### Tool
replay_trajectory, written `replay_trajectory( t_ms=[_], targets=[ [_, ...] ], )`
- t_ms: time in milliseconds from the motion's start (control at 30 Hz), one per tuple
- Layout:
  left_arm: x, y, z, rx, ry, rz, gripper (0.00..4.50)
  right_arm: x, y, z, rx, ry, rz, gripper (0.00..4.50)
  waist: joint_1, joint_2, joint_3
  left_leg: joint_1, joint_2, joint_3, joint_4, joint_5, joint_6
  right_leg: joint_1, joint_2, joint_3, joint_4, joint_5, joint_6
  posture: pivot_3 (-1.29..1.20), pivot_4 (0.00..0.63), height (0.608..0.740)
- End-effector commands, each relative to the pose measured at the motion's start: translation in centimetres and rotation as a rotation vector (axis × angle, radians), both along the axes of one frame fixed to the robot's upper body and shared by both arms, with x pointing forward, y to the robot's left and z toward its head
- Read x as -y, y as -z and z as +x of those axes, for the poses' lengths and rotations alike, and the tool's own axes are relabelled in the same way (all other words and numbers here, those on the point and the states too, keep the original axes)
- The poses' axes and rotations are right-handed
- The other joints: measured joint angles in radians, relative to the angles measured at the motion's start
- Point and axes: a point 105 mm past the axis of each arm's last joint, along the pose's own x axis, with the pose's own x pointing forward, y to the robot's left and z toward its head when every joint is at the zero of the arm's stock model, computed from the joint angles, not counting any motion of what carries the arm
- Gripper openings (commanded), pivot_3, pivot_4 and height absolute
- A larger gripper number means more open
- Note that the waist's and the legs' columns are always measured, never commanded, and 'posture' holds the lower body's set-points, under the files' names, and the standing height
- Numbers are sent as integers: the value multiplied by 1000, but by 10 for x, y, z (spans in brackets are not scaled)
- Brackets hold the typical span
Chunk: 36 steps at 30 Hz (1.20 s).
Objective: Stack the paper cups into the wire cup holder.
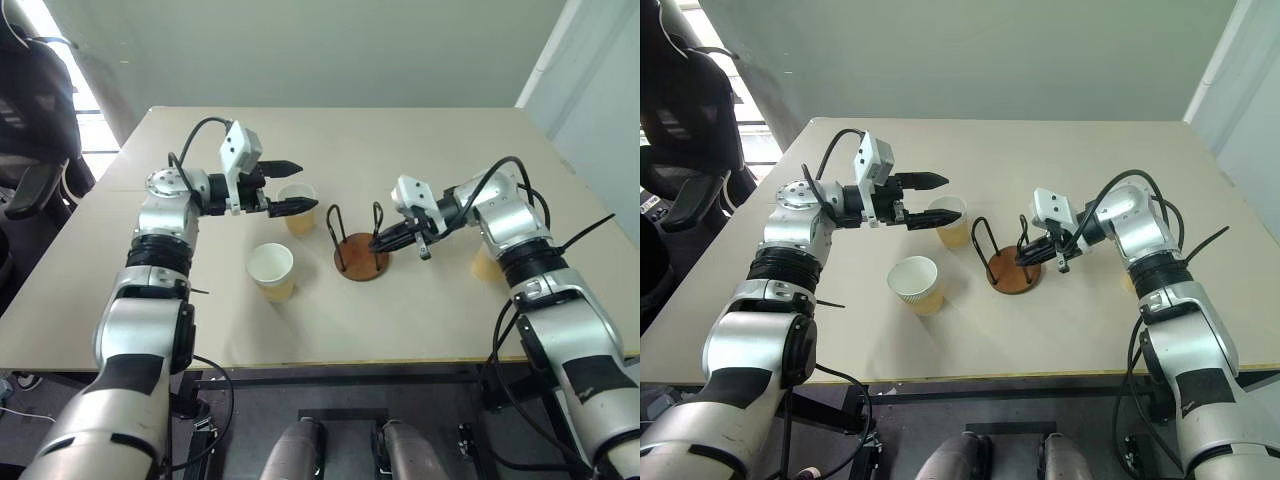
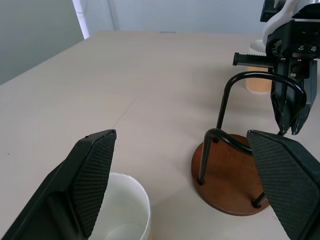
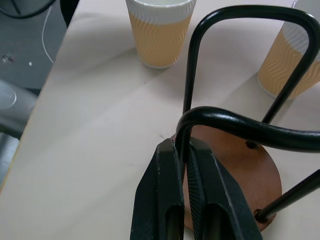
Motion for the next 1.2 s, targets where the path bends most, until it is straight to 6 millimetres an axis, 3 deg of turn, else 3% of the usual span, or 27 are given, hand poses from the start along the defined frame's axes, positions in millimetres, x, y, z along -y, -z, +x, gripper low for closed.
replay_trajectory(
  t_ms=[33, 367, 933, 1200],
  targets=[
    [0, -23, 0, 75, -3, 8, 4500, 2, -8, 1, 17, -13, -28, 1016, 0, 0, 0, 0, 0, 0, 0, 0, 0, 0, 0, 0, 0, 0, 0, 0, 150, 740],
    [4, -25, 2, 81, -5, 8, 4500, 24, -5, 8, 77, 40, -91, 4445, -1, 0, 0, 0, 0, 0, 0, -1, -2, 0, 0, 0, 0, 0, 0, 0, 150, 740],
    [5, -27, 4, 83, -5, 8, 4500, 16, -13, 24, 222, 76, -50, 4445, -2, 0, 0, 0, 0, 0, 0, -2, -3, 0, 0, 0, 0, 0, -1, 0, 150, 740],
    [6, -27, 4, 104, -7, 19, 4500, 40, -7, 22, 240, 78, -149, 4445, 1, 0, 0, 0, 0, 0, 0, -2, -3, 0, 0, 0, 0, 0, -1, 0, 150, 740]
  ],
)
